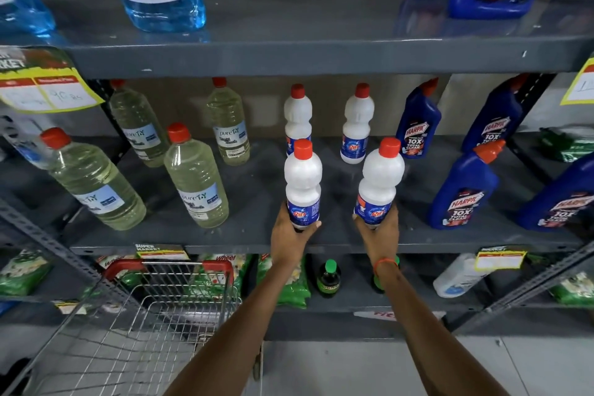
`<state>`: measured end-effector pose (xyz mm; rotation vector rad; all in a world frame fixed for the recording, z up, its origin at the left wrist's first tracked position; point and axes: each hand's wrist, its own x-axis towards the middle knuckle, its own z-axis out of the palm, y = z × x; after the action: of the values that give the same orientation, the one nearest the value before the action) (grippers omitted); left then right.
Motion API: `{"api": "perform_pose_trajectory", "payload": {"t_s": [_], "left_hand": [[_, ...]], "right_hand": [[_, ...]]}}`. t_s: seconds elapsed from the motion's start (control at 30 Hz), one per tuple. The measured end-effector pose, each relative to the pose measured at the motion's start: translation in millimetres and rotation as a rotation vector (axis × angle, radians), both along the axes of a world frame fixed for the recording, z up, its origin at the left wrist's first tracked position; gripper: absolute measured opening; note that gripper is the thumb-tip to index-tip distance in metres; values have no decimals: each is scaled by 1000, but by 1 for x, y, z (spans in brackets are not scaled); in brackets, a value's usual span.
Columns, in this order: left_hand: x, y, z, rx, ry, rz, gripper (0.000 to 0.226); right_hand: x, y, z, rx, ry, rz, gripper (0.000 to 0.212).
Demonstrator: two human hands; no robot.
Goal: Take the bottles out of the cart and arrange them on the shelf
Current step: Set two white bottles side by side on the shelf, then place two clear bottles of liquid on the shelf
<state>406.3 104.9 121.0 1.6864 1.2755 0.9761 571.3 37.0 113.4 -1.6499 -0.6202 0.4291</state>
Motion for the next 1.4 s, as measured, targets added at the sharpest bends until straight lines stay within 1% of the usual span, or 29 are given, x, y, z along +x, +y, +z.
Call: {"api": "perform_pose_trajectory", "payload": {"t_s": [0.17, 0.33, 0.4, 0.47, 0.5, 0.53, 0.57, 0.6, 0.67, 0.7, 0.8, 0.87, 0.9, 0.97, 1.0, 1.03, 1.1, 1.13, 1.23, 1.33, 1.4], "left_hand": [[2, 6, -6, 10, 21, 15, 71], [1, 8, -9, 17, 20, 14, 69], [1, 6, -6, 14, 18, 13, 75], [-1, -1, 2, 20, 24, 45, 94], [-4, -6, 7, 68, 39, 67, 102], [-8, -12, 12, 170, 65, 83, 102], [-15, -16, 16, 296, 88, 92, 96], [-24, -20, 20, 400, 99, 108, 87], [-48, -21, 27, 496, 89, 178, 73], [-62, -18, 30, 516, 82, 227, 69], [-111, 6, 33, 542, 82, 385, 67], [-143, 25, 33, 493, 88, 487, 71], [-162, 36, 32, 454, 84, 543, 76], [-201, 56, 27, 364, 63, 658, 91], [-220, 66, 23, 300, 49, 699, 99], [-239, 76, 19, 224, 36, 713, 107], [-271, 95, 13, 83, 10, 663, 117], [-283, 105, 10, 36, 4, 617, 117], [-298, 123, 6, -41, 20, 524, 111], [-302, 135, 2, -72, -54, 531, 91], [-304, 139, 1, -58, -59, 550, 79]], "right_hand": [[2, 4, -2, -23, -11, -4, 70], [4, 3, -3, -37, -5, -3, 73], [1, 2, 4, -36, 15, 10, 85], [-12, -1, 16, -51, -14, -48, 106], [-23, -4, 23, -45, -68, -107, 110], [-37, -8, 31, 4, -140, -163, 107], [-54, -11, 38, 88, -225, -190, 100], [-74, -11, 45, 179, -317, -180, 90], [-118, -4, 54, 289, -475, -76, 73], [-140, 4, 57, 313, -494, -1, 69], [-196, 41, 66, 290, -430, 269, 63], [-219, 66, 61, 185, -374, 429, 71], [-230, 81, 58, 135, -338, 487, 80], [-242, 106, 52, 30, -215, 535, 98], [-245, 116, 49, -4, -154, 532, 99], [-247, 124, 43, -8, -121, 521, 94], [-246, 134, 29, 19, -94, 500, 81], [-245, 136, 22, 7, -76, 490, 80], [-244, 133, 10, -57, -73, 474, 81], [-245, 134, 5, -74, -69, 471, 80], [-245, 136, 5, -76, -76, 464, 80]]}}
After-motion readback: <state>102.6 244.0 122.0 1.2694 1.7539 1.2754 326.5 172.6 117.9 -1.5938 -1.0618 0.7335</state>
